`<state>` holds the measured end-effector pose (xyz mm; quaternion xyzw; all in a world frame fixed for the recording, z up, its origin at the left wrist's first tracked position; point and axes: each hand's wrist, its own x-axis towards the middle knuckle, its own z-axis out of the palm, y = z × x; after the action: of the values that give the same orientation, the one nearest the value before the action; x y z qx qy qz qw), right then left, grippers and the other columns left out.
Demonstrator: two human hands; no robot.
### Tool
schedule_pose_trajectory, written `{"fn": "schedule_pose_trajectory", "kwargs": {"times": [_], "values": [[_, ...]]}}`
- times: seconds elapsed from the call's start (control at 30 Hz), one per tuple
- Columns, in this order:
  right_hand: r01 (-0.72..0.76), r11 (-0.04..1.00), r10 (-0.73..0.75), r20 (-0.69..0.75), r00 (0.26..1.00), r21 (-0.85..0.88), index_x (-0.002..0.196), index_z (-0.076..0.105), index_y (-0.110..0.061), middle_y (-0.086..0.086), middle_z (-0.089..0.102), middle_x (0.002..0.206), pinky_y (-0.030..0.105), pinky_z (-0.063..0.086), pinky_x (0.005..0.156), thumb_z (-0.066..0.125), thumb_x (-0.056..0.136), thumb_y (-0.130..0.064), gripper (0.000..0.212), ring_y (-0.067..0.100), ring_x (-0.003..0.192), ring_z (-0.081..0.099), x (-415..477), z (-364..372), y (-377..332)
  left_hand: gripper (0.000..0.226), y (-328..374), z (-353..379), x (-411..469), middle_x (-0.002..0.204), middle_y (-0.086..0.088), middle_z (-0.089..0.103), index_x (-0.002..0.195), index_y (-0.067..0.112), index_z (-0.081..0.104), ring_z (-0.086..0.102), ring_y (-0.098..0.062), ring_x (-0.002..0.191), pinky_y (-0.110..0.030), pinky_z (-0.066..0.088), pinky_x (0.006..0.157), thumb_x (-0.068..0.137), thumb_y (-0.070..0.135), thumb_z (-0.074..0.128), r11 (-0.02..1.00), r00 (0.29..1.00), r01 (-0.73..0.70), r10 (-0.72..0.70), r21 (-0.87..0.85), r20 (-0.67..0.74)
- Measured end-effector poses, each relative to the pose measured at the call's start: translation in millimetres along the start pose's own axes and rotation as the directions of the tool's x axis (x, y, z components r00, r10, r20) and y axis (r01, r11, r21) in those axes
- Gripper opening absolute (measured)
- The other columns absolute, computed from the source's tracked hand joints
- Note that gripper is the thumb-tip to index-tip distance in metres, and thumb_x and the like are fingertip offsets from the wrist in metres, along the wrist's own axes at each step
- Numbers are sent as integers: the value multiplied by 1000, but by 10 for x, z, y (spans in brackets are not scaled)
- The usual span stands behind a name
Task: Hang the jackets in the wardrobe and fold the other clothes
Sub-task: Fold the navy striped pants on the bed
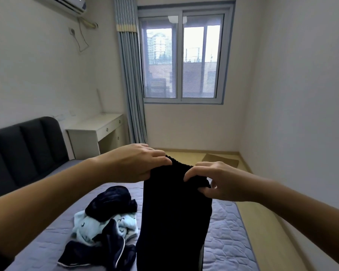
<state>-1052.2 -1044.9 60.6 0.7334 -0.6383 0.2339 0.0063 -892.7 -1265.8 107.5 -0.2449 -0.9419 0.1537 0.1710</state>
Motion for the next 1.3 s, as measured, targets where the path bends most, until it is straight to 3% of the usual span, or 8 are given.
{"fn": "schedule_pose_trajectory", "kwargs": {"times": [0.13, 0.4, 0.63, 0.73, 0.9, 1.03, 1.17, 1.3], "values": [[-31, 999, 30, -54, 998, -8, 121, 42, -38, -13, 60, 101, 28, 56, 69, 60, 88, -24, 39, 15, 83, 60, 35, -13, 39, 37, -38, -62, -23, 104, 3, 65, 125, 17, 57, 67, -16, 84, -29, 54, 78, 89, 20, 62, 998, 999, -13, 14, 54, -33], [-138, 990, 138, 14, 990, -19, 114, 48, -40, -16, 61, 100, 28, 55, 76, 63, 89, -22, 33, 9, 87, 60, 152, -101, 58, 36, 17, -130, -79, 98, 8, 66, 120, 18, 59, 65, -10, 80, -25, 53, 74, 85, 19, 66, 997, 996, -40, 45, 63, -83], [-25, 988, 63, 255, 965, -153, 103, 64, -22, -8, 57, 100, 33, 52, 71, 60, 89, -38, 22, 9, 84, 58, 160, -108, -148, 41, -3, -139, -156, 98, 14, 63, 115, 26, 58, 54, -8, 85, -30, 51, 77, 77, 21, 69, 992, 994, -27, 40, 124, -104], [3, 996, 8, 127, 992, -86, 96, 69, -11, 0, 59, 91, 33, 52, 66, 63, 90, -23, 15, 13, 77, 59, 207, -204, -206, 41, -6, -18, -225, 107, 12, 59, 119, 27, 56, 51, -8, 97, -29, 48, 86, 80, 26, 66, 995, 991, 30, -18, 92, -136], [-4, 999, 6, -56, 998, 44, 94, 68, -4, -2, 57, 91, 28, 53, 65, 63, 89, -9, 8, 15, 77, 60, 206, -420, -227, 54, 10, 193, -376, 134, -2, 44, 133, 17, 41, 55, -12, 111, -22, 45, 99, 86, 32, 61, 943, 883, 184, -282, -277, -374], [36, 994, -33, -31, 999, 106, 96, 69, -11, -15, 53, 92, 13, 45, 68, 63, 89, -5, 11, 7, 78, 57, 221, -519, -285, 43, 22, 248, -331, 123, -5, 54, 122, 17, 46, 59, -15, 105, -34, 53, 87, 86, 34, 62, 932, 810, 189, -326, -309, -487], [91, 992, -92, 5, 996, 91, 101, 68, -23, -17, 54, 97, 17, 48, 70, 64, 88, -6, 22, 9, 83, 59, 235, -543, -350, 39, 25, 227, -201, 118, -5, 57, 117, 17, 48, 61, -16, 98, -31, 56, 77, 85, 34, 64, 960, 796, 169, -266, -223, -543], [86, 994, -84, -26, 996, 75, 101, 70, -12, -13, 55, 97, 22, 51, 70, 64, 88, -6, 15, 16, 84, 60, 226, -552, -374, 38, 101, 332, -77, 112, -12, 56, 114, 15, 46, 60, -21, 92, -33, 55, 72, 83, 25, 67, 951, 761, 165, -293, -263, -579]]}}
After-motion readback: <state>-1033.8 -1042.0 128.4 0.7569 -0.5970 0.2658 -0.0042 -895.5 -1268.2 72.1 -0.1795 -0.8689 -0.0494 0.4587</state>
